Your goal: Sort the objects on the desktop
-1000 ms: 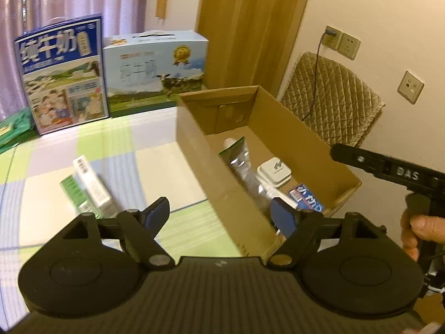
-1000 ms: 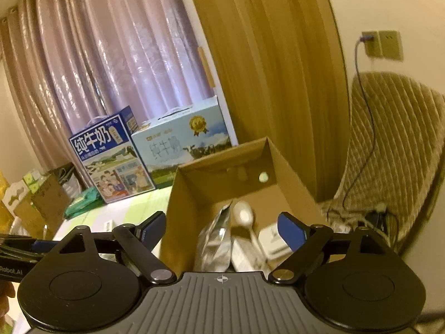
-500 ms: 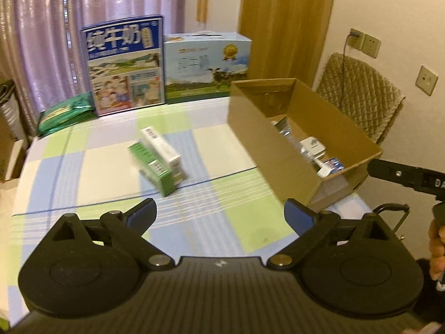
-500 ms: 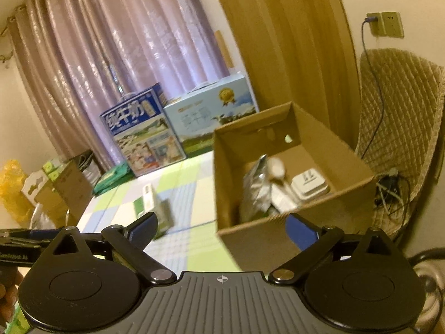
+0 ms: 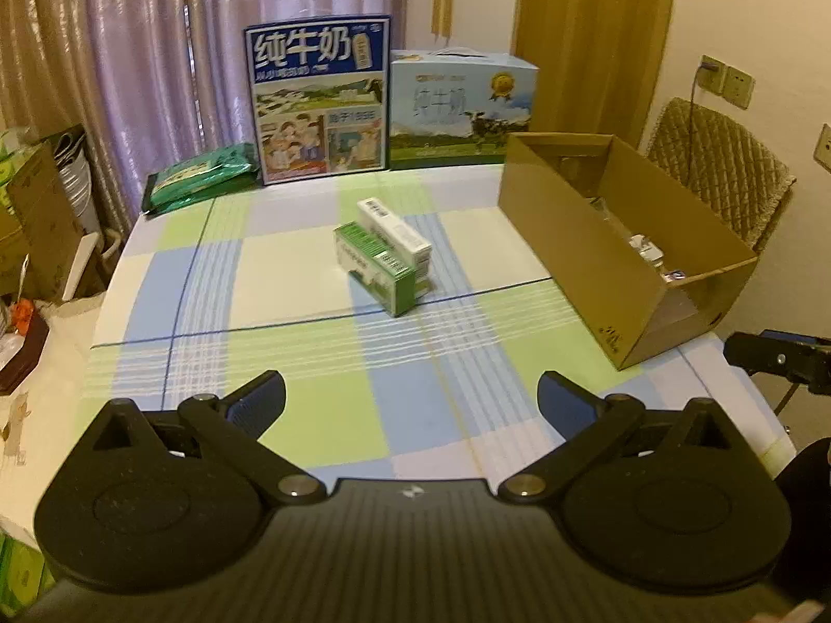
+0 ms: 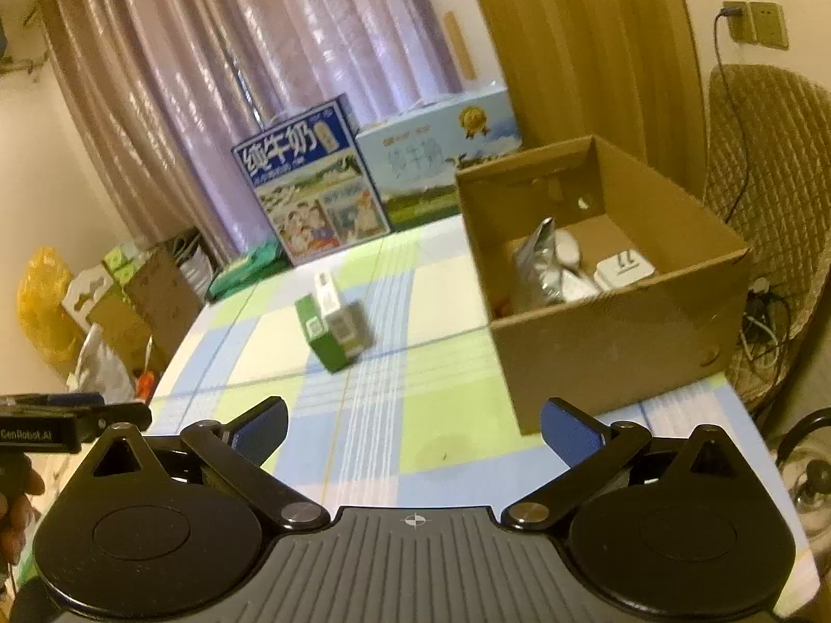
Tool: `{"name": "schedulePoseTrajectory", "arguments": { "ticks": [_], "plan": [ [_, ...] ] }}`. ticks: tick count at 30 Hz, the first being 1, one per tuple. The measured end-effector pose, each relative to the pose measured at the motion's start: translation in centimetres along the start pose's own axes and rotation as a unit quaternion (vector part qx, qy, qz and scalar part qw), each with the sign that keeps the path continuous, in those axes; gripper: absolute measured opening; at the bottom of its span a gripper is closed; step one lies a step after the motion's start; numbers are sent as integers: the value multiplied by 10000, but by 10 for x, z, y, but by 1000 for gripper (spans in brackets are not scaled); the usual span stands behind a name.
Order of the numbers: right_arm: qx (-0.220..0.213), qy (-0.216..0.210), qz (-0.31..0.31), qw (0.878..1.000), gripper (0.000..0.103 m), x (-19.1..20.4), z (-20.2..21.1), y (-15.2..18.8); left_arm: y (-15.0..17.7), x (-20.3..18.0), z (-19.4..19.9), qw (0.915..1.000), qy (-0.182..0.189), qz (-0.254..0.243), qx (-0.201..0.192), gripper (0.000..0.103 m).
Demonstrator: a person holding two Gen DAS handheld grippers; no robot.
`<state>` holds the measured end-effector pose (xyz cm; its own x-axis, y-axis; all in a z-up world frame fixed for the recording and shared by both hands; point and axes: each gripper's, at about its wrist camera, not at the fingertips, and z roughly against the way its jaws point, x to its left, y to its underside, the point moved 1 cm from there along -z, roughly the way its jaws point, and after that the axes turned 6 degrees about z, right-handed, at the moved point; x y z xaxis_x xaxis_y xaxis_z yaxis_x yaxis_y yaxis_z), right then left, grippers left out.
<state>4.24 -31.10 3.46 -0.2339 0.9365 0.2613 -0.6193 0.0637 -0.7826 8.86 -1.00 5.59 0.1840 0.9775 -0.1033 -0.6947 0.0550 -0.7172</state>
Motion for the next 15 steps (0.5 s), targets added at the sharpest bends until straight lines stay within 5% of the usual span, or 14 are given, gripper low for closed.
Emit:
{"name": "schedulePoseTrajectory", "arguments": {
  "ticks": [15],
  "plan": [
    [337,-120,294,9989,101,26,-30,8,7,34,-14,9996,-75,239,97,101]
  ]
}}
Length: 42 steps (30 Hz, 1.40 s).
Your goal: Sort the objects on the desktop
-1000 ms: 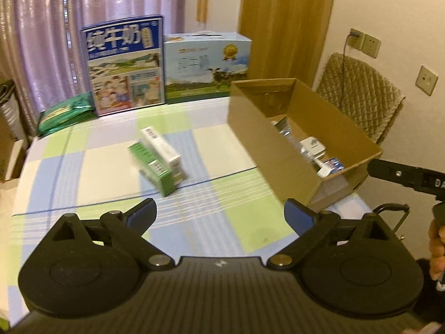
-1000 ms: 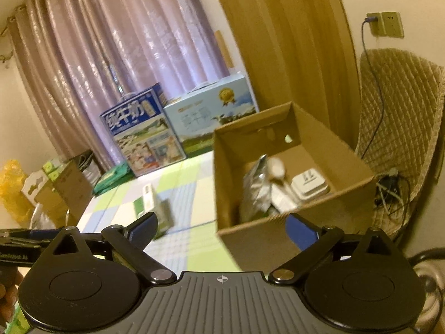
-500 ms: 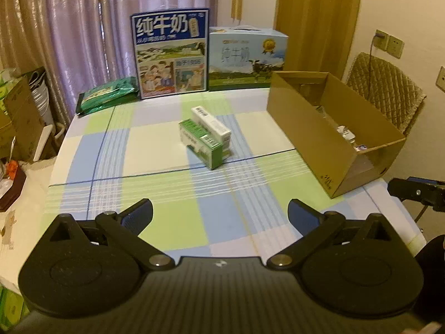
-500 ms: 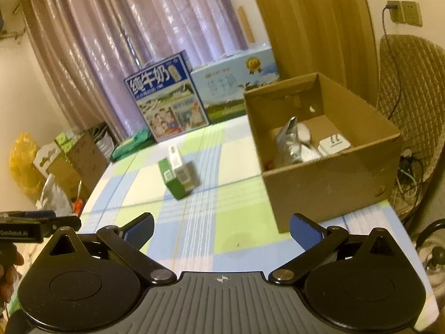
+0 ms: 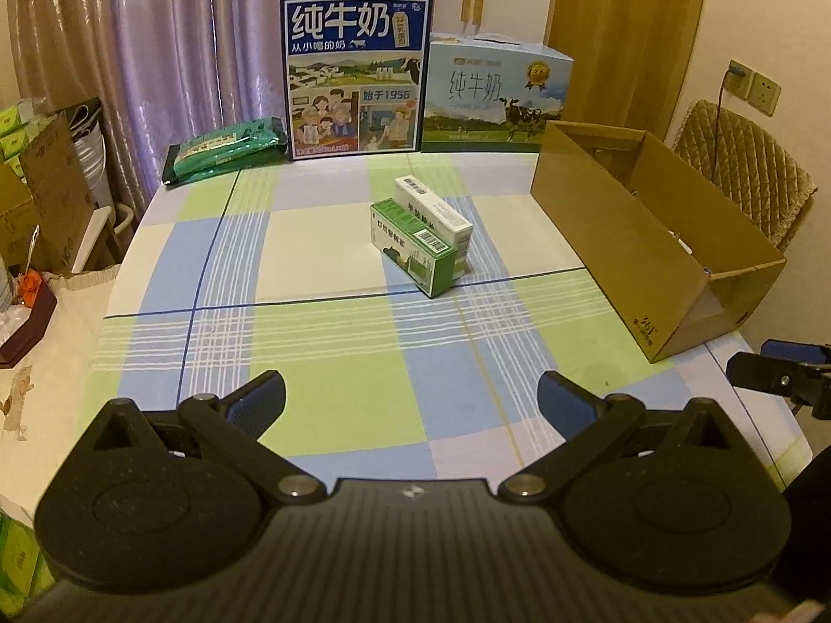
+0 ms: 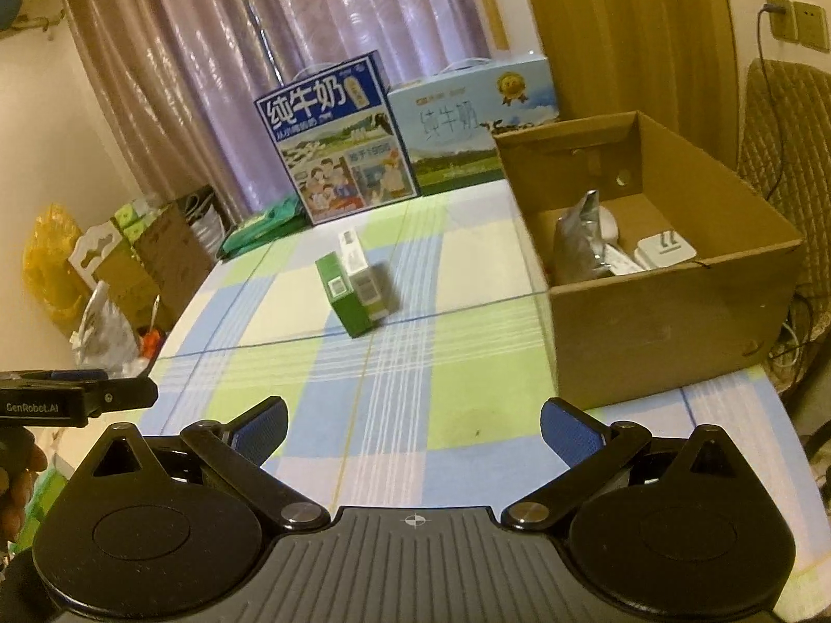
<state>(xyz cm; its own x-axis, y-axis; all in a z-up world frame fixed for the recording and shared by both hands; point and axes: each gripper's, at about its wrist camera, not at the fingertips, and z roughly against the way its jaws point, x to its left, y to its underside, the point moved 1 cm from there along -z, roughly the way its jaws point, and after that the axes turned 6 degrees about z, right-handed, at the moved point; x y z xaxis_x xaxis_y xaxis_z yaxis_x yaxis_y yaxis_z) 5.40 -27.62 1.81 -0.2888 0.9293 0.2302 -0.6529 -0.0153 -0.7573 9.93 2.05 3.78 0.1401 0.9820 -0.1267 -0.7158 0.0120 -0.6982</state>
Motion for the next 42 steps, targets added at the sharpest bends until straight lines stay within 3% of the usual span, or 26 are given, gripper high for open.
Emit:
{"name": "schedulePoseTrajectory", "arguments": {
  "ticks": [25,42],
  "plan": [
    [195,-123,612,9979,101,30,-61,-16,-18,31,-53,9997,-164,-65,142,101],
    [220,-210,1332,9906,101,40,-171,-53,-33,59,-140,9993,-334,27,165,101]
  ]
}}
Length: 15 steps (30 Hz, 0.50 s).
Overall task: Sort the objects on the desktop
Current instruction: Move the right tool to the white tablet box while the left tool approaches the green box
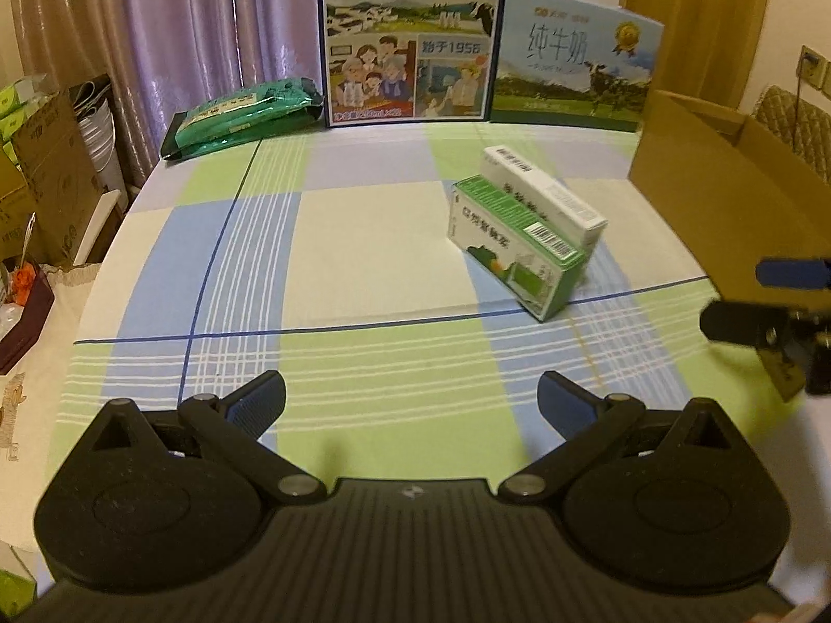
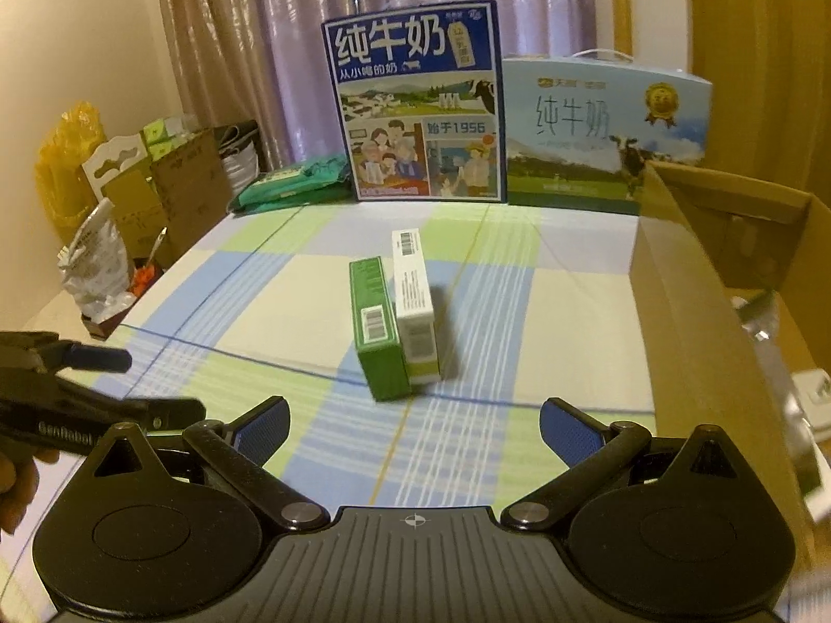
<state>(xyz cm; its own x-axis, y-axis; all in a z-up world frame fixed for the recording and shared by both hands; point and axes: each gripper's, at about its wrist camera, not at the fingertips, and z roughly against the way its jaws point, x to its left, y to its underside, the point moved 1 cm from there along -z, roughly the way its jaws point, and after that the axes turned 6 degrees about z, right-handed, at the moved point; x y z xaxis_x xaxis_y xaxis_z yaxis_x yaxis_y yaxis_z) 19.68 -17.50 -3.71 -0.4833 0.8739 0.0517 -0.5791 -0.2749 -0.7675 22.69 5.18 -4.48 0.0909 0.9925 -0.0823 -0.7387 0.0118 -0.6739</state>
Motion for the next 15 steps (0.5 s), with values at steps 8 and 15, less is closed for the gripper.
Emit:
{"name": "schedulePoseTrajectory", "arguments": {
  "ticks": [8,15],
  "plan": [
    [32,-63,159,9998,87,-9,-51,-16,-8,3,-27,10000,42,-43,-9,101],
    [67,-96,255,9996,74,-14,-81,-20,-18,7,-43,9999,-87,-77,-84,101]
  ]
}}
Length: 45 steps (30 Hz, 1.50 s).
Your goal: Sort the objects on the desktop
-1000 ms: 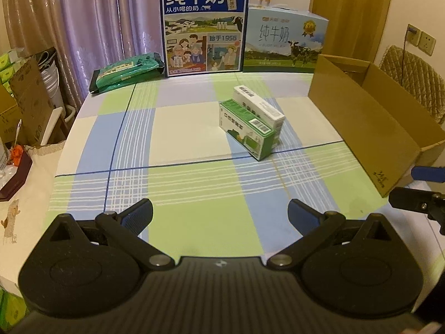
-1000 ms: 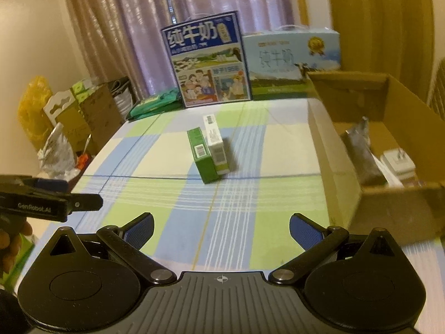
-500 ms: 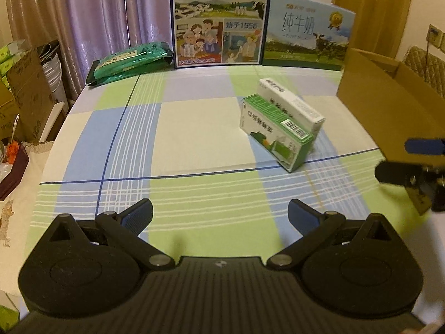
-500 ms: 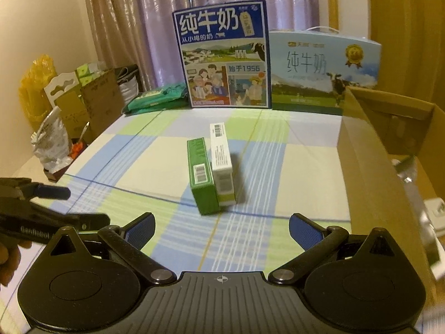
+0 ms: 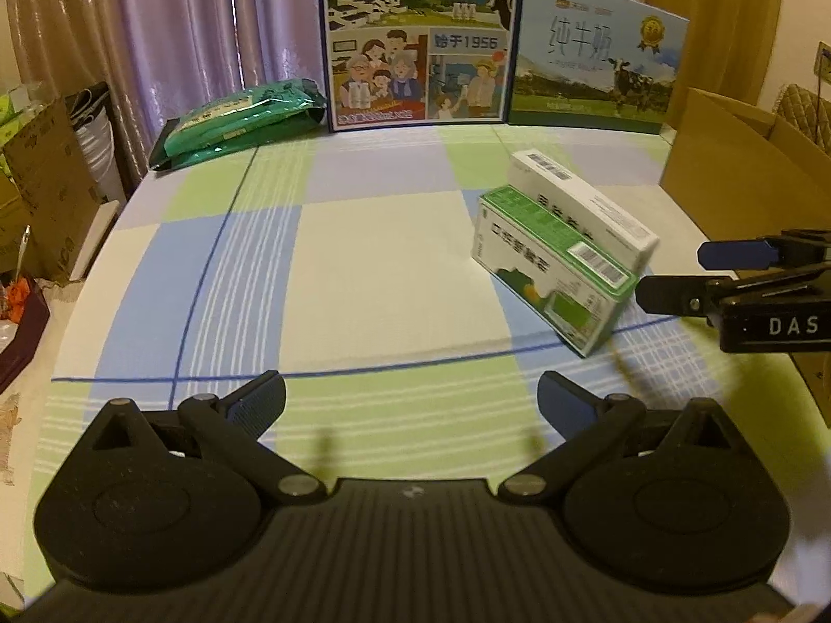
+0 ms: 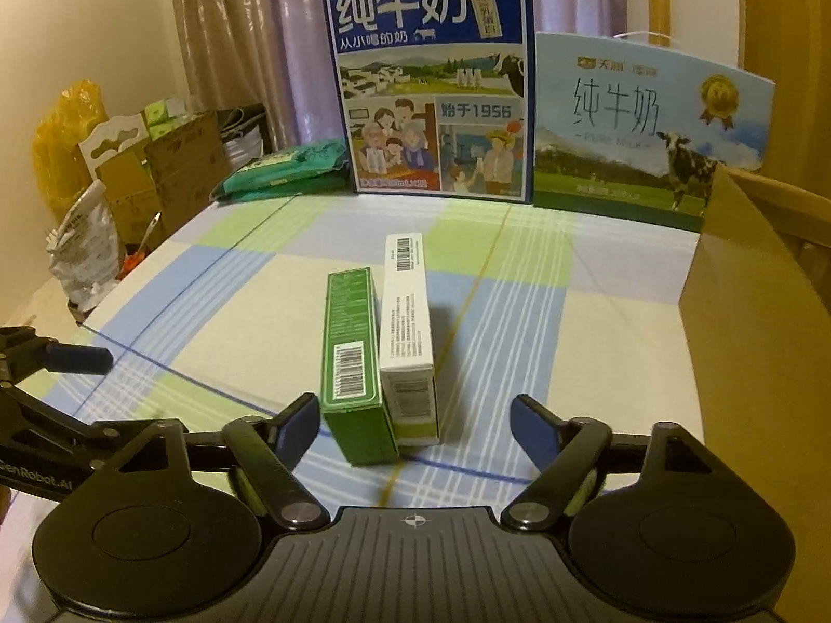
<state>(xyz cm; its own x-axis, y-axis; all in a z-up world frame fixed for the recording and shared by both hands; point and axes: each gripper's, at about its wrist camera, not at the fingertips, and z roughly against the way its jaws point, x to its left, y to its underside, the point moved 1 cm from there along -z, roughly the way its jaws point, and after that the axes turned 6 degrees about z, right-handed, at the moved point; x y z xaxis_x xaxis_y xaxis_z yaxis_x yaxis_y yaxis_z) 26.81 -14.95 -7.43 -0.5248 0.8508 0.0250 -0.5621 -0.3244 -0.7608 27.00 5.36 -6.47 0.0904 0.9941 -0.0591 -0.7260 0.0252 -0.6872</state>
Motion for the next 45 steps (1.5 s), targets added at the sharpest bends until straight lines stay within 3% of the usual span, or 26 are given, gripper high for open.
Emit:
{"name": "schedulePoseTrajectory", "arguments": {
  "ticks": [9,21,31,35,45],
  "plan": [
    [-132,75,-19,9999,54,-3,-18,-10,0,2,-2,10000,60,49,34,101],
    [-75,278,51,9996,48,-13,-31,-18,-1,2,-1,9998,153,87,50,101],
    [223,-95,32,9997,37,-15,-49,-8,0,4,-4,9995,194,214,90,101],
    [269,-182,92,9994,22,-12,-54,-4,-1,6,-3,9993,248,285,79,101],
    [268,-509,147,9982,21,15,-35,15,-2,4,-2,9977,566,357,59,101]
  ]
}}
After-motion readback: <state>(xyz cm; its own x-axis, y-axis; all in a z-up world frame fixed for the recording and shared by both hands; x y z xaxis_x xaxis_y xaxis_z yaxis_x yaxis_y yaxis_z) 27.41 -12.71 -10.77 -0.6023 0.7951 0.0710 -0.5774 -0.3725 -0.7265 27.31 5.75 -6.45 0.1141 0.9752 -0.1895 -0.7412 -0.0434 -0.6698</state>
